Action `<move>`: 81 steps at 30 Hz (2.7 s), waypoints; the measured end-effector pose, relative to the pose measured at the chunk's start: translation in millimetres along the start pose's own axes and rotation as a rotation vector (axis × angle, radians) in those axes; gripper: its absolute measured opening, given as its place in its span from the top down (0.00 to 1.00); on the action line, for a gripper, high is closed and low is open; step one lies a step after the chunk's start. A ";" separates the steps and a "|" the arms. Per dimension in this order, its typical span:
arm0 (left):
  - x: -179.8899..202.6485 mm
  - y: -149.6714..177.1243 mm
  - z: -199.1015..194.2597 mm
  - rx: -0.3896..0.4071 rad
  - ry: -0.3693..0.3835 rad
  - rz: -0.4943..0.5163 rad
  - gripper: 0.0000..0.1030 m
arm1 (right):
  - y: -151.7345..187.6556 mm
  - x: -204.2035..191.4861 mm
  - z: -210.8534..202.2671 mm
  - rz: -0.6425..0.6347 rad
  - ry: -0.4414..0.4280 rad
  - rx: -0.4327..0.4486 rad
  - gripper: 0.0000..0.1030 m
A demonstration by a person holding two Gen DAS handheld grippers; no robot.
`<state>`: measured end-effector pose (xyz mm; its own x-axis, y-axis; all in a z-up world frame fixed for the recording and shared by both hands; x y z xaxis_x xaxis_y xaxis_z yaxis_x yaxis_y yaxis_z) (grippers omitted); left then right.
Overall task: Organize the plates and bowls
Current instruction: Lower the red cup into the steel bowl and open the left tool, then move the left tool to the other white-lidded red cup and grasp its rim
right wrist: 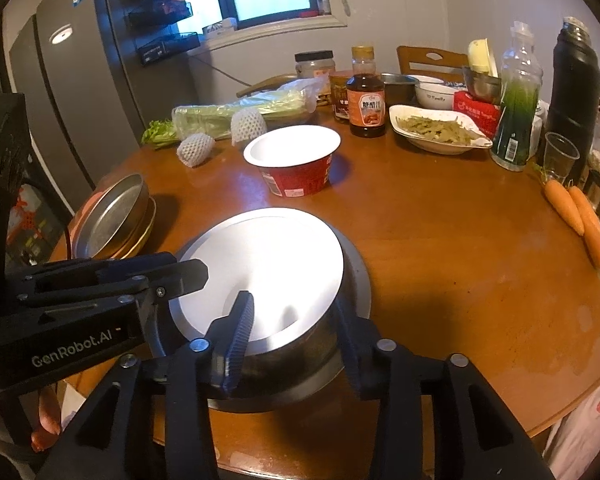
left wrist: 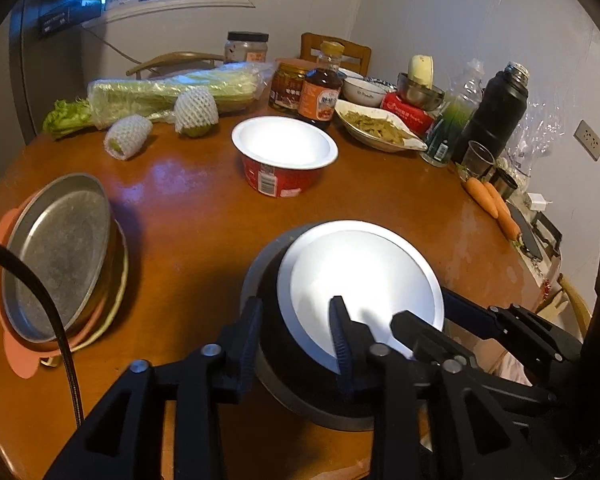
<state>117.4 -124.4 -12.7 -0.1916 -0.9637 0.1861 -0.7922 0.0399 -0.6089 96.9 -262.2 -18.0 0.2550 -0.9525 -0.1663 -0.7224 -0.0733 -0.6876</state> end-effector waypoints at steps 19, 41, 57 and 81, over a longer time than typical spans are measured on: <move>-9.1 -27.7 -6.9 0.066 -0.047 -0.007 0.58 | -26.9 18.1 -3.7 0.053 0.001 0.051 0.53; -17.4 -104.2 45.5 0.039 -0.085 -0.046 0.56 | -106.4 50.2 47.2 0.040 0.001 0.021 0.51; -33.4 -122.9 82.4 -0.014 -0.118 -0.080 0.53 | -126.9 46.3 105.8 0.002 -0.033 -0.071 0.51; -37.7 -119.1 100.2 -0.069 -0.035 -0.135 0.69 | -128.4 34.3 122.5 -0.042 -0.101 -0.077 0.69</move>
<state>277.0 -119.3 -24.5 -0.0617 -0.9700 0.2350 -0.8474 -0.0734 -0.5258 277.2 -249.3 -22.0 0.3464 -0.9140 -0.2114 -0.7557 -0.1383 -0.6401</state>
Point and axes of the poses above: each gripper's, at about its wrist camera, not at the fingertips, and z roughly the way its jaws point, x to its right, y to its underside, the point moved 3 cm from there along z, roughly the way its jaws point
